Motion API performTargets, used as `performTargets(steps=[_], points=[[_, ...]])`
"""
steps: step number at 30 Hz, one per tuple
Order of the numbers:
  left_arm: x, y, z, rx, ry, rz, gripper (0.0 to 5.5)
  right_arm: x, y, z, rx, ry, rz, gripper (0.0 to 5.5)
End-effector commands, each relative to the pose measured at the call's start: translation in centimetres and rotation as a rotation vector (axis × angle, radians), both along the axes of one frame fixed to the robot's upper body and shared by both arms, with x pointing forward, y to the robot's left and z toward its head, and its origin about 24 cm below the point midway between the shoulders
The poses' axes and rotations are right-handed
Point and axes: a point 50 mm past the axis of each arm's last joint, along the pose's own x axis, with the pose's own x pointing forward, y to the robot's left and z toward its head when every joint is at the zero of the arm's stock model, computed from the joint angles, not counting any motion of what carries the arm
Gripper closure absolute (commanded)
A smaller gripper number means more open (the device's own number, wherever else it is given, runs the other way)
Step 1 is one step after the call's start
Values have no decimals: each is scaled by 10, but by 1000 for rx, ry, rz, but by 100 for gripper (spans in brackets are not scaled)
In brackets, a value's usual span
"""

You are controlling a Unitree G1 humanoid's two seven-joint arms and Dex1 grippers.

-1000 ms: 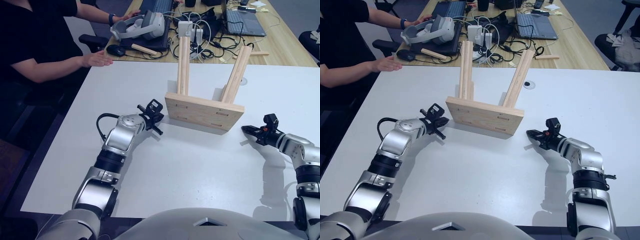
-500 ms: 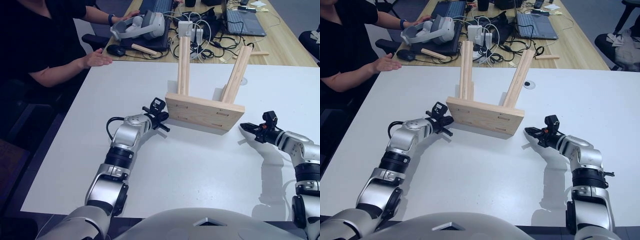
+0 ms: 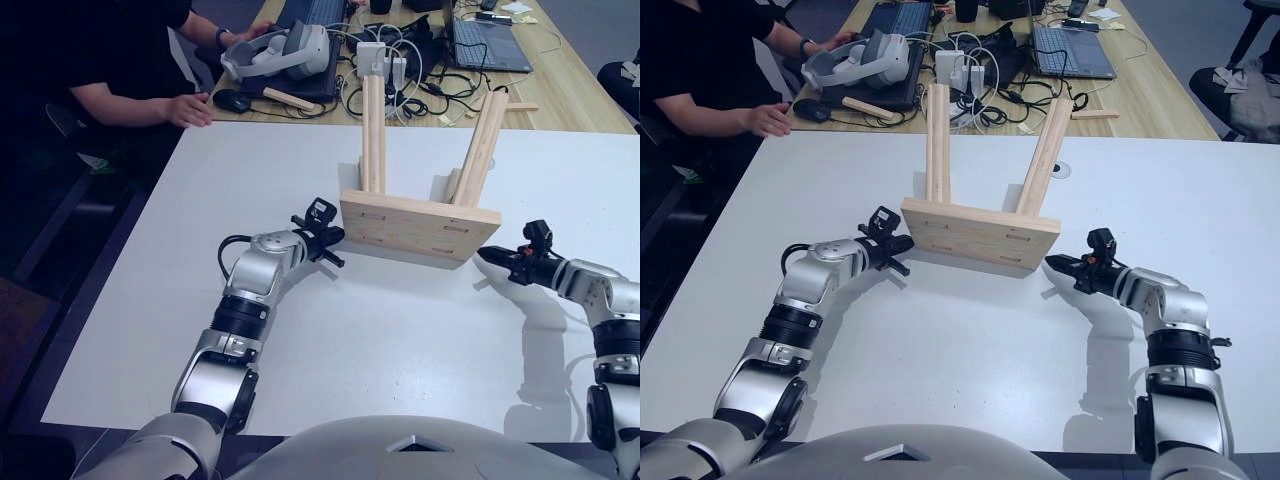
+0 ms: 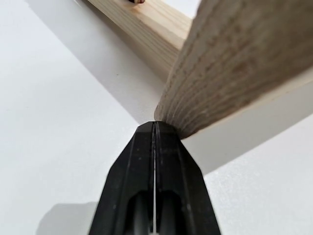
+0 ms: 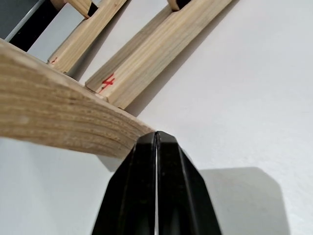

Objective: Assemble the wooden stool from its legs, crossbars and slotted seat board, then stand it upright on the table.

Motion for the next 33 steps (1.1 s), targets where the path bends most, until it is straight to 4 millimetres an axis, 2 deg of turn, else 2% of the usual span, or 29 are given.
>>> performTargets(steps=[1, 17, 33], points=[[1, -6, 5, -16, -12, -29, 549, 2, 8, 0, 16, 5, 32, 550], [-2, -8, 7, -44, -3, -53, 549, -5, 11, 0, 34, 20, 66, 550], [-21, -18, 13, -226, 87, -167, 549, -17, 24, 7, 105, 12, 111, 550]])
